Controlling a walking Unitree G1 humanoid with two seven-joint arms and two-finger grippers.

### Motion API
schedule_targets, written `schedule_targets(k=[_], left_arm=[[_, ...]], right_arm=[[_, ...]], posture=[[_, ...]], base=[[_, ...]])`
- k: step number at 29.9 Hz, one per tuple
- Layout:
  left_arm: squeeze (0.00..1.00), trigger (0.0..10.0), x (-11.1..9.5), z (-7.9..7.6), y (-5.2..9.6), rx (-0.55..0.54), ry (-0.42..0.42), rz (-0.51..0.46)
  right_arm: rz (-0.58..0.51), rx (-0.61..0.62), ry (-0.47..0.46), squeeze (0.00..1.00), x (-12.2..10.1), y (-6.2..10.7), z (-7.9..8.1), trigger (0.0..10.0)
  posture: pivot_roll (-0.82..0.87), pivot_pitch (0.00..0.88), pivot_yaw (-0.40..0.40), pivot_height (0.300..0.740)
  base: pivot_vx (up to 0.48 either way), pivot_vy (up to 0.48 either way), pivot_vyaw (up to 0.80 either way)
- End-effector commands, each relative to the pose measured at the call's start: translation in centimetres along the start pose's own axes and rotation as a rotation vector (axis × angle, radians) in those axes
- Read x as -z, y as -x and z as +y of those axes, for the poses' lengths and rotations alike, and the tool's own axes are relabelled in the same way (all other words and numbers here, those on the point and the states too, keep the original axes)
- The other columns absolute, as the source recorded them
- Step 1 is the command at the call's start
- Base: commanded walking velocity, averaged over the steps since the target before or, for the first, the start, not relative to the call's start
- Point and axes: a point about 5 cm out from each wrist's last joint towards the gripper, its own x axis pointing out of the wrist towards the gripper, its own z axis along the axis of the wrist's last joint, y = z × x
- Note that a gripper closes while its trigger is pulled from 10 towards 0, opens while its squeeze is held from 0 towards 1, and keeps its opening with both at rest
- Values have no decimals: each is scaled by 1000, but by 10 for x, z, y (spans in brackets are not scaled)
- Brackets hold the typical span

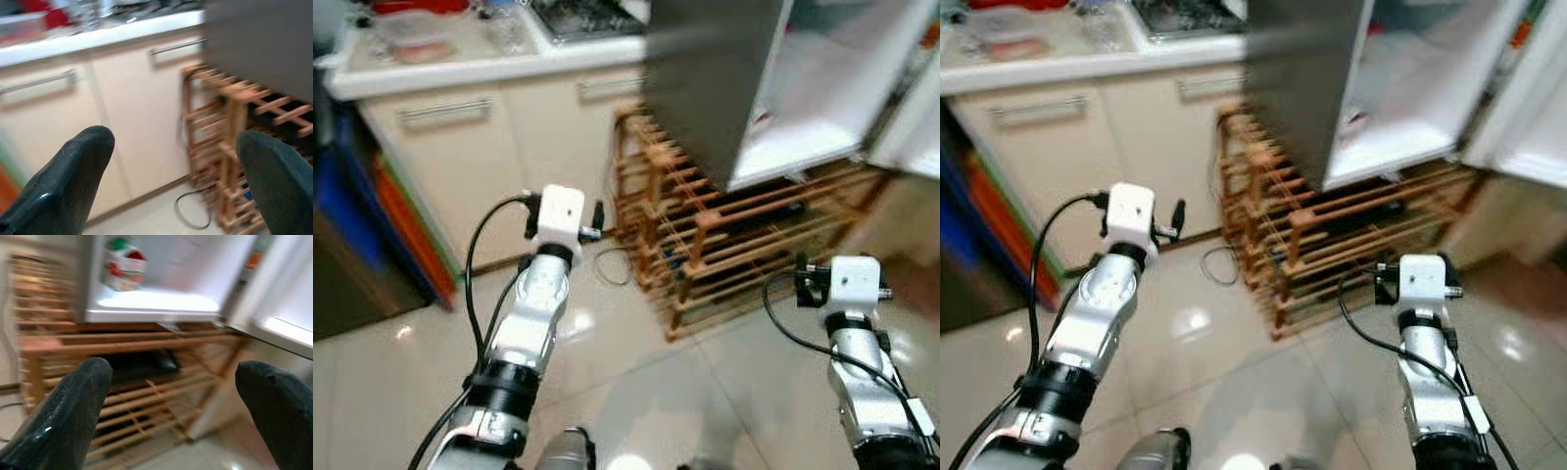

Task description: Restocking fridge

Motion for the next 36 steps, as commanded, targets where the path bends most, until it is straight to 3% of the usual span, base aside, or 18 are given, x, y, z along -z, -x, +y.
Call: schedule_targets(k=[1, 6, 9, 19, 22, 25, 28, 32, 36], left_arm=[[0, 10000, -10, -2, -2, -17, 12, -31], [0, 10000, -9, -1, -3, -32, 18, -19], [0, 10000, -7, 0, -3, -38, -20, -33], [0, 10000, 0, 9, 5, -59, -32, -45], [0, 10000, 5, 21, 15, -77, -52, -66], [0, 10000, 10, 35, 29, -97, 3, -67], [0, 10000, 12, 31, 34, -68, -18, -52], [0, 10000, 5, 15, 35, -35, 47, -47], [0, 10000, 2, 11, 33, -37, 62, -54]], right_arm=[[-20, -7, 2, 0, -7, -4, -1, 10000], [-28, -16, 24, 0, -10, -6, 0, 10000], [-32, -18, -18, 0, -12, -7, 2, 10000], [-97, -70, -61, 0, -23, 1, 17, 10000], [-152, -67, -111, 0, -38, 6, 20, 10000], [-165, -105, -120, 0, -43, 15, 27, 10000], [-151, -113, -124, 0, -39, 18, 29, 10000], [-105, -139, -145, 0, -30, 19, 37, 10000], [-103, -147, -155, 0, -33, 20, 40, 10000]], posture=[[6, 70, -12, 728], [5, 70, -12, 728], [6, 69, -10, 732], [17, 69, -9, 732], [13, 67, -8, 732], [19, 63, -12, 732], [42, 55, -19, 732], [59, 53, -33, 732], [61, 47, -38, 732]], base=[[300, -371, 600], [320, -354, 574], [106, -117, 188], [0, 0, 361], [0, 0, 581], [0, 0, 585], [0, 0, 0], [197, 0, 0], [480, 0, 0]])
